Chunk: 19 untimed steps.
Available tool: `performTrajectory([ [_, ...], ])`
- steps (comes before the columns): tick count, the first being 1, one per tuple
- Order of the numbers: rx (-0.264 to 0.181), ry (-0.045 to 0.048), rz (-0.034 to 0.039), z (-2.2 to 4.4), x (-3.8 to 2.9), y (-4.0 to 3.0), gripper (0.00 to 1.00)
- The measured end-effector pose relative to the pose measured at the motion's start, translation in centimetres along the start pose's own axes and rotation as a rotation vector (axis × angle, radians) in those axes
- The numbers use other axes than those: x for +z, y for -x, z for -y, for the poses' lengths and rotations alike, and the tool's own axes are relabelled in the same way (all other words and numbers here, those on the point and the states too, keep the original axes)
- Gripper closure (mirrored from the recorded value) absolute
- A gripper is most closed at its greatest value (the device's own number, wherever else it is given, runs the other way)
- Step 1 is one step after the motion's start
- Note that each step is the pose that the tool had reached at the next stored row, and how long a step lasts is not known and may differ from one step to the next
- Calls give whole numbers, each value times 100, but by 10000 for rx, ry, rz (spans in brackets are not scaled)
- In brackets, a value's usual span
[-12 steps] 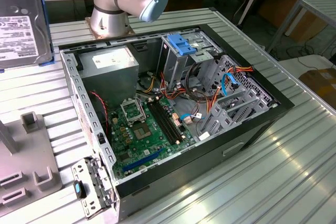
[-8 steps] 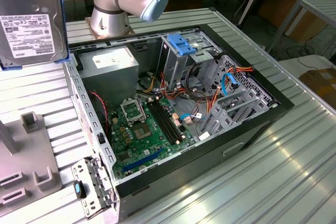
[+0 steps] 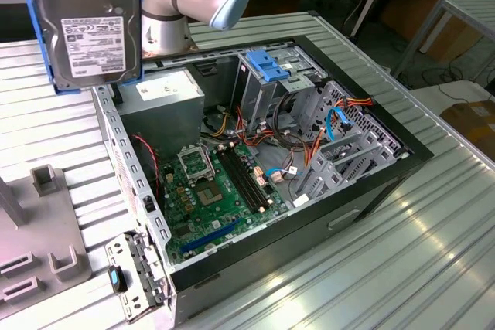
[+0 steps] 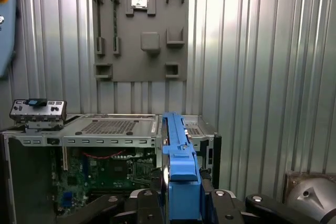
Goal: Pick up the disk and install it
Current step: 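Pick up the disk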
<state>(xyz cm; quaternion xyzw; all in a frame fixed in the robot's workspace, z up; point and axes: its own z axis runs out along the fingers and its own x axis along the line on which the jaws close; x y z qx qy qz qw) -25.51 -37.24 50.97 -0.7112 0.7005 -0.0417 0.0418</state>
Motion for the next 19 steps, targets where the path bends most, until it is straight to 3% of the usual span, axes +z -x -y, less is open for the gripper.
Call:
performTrajectory([
  [10, -2, 0, 0, 523, 62, -8, 64],
  [13, -2, 0, 0, 713, 85, -11, 64],
  [16, -1, 0, 0, 937, 111, -15, 64],
  [17, -2, 0, 1, 1058, 126, -16, 64],
  [18, 0, -1, 1, 1130, 135, -18, 64],
  [19, 0, 0, 1, 1267, 151, -20, 64],
])
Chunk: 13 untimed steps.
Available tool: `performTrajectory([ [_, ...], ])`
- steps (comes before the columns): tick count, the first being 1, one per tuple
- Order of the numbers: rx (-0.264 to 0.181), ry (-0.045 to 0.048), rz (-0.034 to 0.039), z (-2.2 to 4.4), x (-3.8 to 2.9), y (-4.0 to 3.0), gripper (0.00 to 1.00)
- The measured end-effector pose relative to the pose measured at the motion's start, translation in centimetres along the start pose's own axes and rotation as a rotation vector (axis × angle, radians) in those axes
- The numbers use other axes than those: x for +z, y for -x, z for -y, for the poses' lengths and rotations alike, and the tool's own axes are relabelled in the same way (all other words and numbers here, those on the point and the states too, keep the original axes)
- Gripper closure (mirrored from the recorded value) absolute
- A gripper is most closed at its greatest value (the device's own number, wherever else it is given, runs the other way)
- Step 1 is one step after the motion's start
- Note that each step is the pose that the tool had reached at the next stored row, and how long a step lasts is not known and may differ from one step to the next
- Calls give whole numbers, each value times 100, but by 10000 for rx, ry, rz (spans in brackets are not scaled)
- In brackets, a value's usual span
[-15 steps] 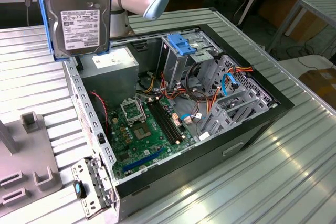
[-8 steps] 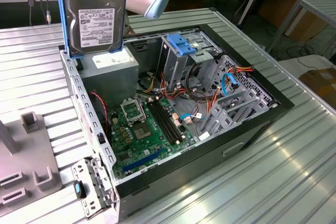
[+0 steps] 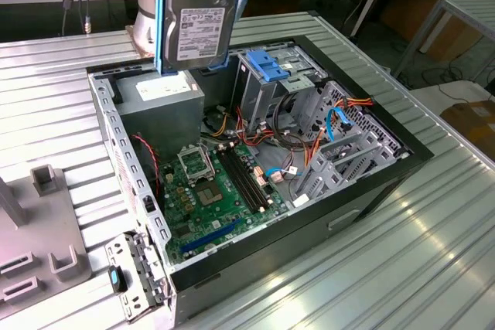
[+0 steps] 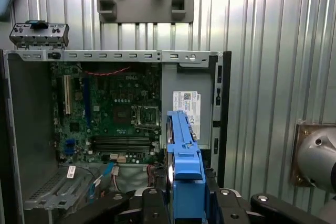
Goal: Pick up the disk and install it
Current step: 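Pick up the disk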
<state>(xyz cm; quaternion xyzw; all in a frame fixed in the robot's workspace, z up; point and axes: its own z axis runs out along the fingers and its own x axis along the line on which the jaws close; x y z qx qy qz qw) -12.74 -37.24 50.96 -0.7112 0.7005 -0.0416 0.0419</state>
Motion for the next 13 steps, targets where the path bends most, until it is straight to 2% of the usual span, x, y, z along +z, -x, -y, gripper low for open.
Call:
performTrajectory([
  [3, 1, 0, 0, 158, 19, -2, 64],
  [5, 0, 0, 1, 316, 38, -5, 64],
  [7, -1, 0, 0, 407, 48, -6, 64],
  [8, 0, 0, 0, 500, 60, -8, 64],
  [10, 0, 0, 0, 606, 72, -9, 64],
  [11, 0, 0, 0, 691, 82, -11, 64],
  [13, -1, 0, 0, 789, 94, -12, 64],
])
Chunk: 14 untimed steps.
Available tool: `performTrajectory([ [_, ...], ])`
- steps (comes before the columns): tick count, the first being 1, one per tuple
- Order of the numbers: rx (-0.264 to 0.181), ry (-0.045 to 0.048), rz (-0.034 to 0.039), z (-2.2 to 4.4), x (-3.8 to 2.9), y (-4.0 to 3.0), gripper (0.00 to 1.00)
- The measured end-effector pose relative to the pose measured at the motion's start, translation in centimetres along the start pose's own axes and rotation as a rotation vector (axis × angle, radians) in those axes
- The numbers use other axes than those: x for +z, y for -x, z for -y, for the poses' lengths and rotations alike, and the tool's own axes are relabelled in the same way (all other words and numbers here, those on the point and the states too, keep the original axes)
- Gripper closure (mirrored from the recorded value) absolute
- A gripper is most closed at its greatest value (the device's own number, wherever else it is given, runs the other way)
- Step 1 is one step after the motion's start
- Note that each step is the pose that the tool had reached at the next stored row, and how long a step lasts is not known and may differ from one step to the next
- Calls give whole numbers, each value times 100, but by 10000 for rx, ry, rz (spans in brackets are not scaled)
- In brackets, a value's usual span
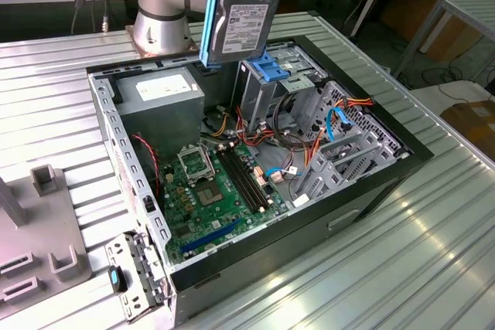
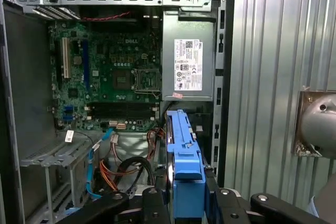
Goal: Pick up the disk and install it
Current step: 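Pick up the disk, then insert the disk into the insertion slot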
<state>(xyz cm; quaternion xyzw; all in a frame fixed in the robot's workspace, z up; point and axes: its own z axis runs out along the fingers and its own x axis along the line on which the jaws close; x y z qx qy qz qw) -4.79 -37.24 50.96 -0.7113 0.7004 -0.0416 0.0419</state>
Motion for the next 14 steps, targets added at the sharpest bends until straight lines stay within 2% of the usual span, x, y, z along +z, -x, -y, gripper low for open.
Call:
performTrajectory([
  [1, 2, 0, 0, 198, 23, -3, 64],
  [4, 1, 0, 0, 462, 55, -7, 64],
  [5, 1, 1, 0, 539, 64, -9, 64],
  [6, 1, 0, -1, 583, 69, -9, 64],
  [7, 1, 1, -1, 583, 69, -53, 64],
  [8, 1, 1, -1, 582, 69, -157, 64],
  [9, 1, 0, 0, 582, 70, -224, 64],
  [14, 1, 0, -1, 582, 70, -328, 64],
])
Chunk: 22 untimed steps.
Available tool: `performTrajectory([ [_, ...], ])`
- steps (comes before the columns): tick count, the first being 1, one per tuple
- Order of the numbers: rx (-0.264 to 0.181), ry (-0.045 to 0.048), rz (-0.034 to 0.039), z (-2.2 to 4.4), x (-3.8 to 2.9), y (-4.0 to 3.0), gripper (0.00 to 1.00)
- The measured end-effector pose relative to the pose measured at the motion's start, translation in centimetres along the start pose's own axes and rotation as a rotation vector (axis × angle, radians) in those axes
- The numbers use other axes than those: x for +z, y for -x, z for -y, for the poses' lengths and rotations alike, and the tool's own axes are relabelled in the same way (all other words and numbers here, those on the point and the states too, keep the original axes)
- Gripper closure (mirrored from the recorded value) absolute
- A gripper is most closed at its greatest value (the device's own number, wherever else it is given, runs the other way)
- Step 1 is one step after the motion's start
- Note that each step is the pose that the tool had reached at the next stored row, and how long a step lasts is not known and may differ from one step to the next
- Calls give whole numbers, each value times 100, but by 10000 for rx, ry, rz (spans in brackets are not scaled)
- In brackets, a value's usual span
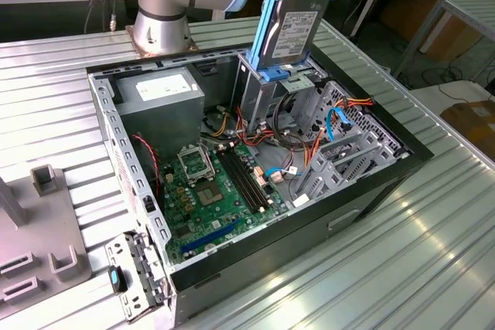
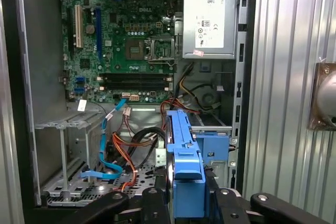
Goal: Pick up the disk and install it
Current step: 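Insert the disk into the insertion slot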
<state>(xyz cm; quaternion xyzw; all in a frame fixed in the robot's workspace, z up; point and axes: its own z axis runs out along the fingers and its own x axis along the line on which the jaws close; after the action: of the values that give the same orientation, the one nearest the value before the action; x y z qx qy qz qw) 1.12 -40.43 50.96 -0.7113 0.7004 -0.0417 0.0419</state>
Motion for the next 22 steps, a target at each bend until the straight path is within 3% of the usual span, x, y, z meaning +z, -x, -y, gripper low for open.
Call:
performTrajectory([
  [9, -1, -19, -9, -5, 0, -393, 64],
  [14, -2, -253, -13, -9, 4, -540, 64],
  [16, -2, -284, -14, -10, 4, -581, 64],
  [20, 0, -369, -15, -14, 5, -807, 64],
  [22, -2, -379, -16, -15, 4, -872, 64],
])
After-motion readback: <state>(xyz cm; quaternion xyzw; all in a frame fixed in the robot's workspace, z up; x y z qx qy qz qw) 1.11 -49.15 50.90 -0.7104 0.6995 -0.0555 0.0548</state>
